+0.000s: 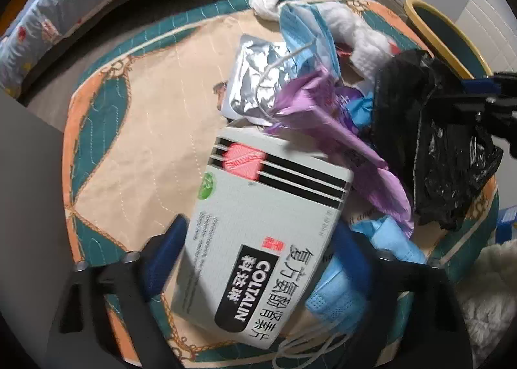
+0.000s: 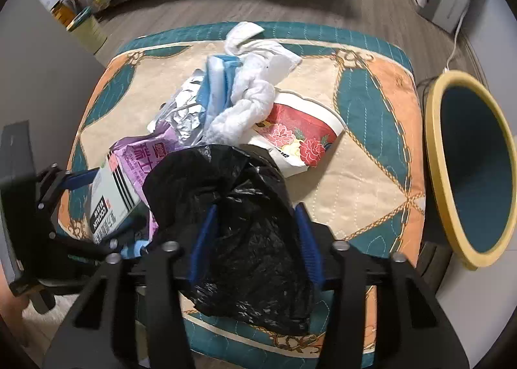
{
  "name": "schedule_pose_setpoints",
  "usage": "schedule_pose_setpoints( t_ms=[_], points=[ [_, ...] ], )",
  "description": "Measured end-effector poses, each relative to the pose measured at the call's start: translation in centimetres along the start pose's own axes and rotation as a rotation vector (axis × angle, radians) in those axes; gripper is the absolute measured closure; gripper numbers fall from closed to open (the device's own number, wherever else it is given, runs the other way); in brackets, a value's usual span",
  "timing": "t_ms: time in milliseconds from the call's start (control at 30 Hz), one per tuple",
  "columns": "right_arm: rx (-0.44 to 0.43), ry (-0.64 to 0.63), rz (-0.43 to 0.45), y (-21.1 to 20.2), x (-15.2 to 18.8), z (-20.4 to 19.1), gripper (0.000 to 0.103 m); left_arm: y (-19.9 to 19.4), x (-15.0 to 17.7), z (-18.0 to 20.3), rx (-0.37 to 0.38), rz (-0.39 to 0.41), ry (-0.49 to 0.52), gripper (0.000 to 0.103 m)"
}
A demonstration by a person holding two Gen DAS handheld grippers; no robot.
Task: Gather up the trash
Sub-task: 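Grasp the white COLTAIN box with the left tool while the right tool grasps the black plastic bag, then lower the black bag into the wastebasket with the right tool while the left tool drops the box in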
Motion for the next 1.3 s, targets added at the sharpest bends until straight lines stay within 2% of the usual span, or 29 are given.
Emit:
schedule_pose_setpoints(
  t_ms=[67,133,200,300,533,700,867,1067,1300],
  points=[
    [-0.014,-0.011,0.003,-0.3,0.0,-0.2,0.071,0.0,0.0,0.0,-0.003,-0.001,0.001,0.019],
    [-0.007,-0.027,0.004,-0.6,-0.1,-0.3,0.086,-0.1,0.0,-0.1,-0.007,0.001,0.001,0.020],
    [-0.010,-0.032,0.015,-1.2,-0.2,-0.2,0.094,-0.4,0.1,-0.1,-0.017,0.008,0.002,0.022],
    [-0.034,-0.034,0.050,-2.4,-0.6,-0.4,0.098,-1.5,-0.1,-0.1,-0.030,0.046,0.020,0.022],
    [-0.048,-0.056,0.159,-5.8,-2.1,-0.8,0.100,-4.6,-1.7,-0.8,0.008,0.156,-0.056,0.024],
    [-0.007,-0.057,0.247,-8.7,-3.3,0.0,0.100,-7.1,-2.6,-1.2,0.010,0.233,-0.085,0.024],
    [0.031,0.004,0.321,-10.9,-4.0,2.1,0.100,-9.7,-3.7,-0.9,0.037,0.311,-0.103,0.024],
    [0.080,0.048,0.357,-12.3,-4.1,4.6,0.100,-12.0,-4.8,0.3,0.055,0.383,-0.095,0.024],
    [0.113,0.085,0.378,-13.1,-3.8,7.1,0.100,-13.3,-5.9,2.2,0.085,0.421,-0.097,0.024]
  ],
)
Point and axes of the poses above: each gripper's, at about its wrist camera, not at the fingertips, and y roughly the way its jaws point, z to its right, x to its underside, the point moved 5 cm from there along y, roughly the way its jaws point, and after that the axes turned 15 degrees about -y, right-handed, at the moved point
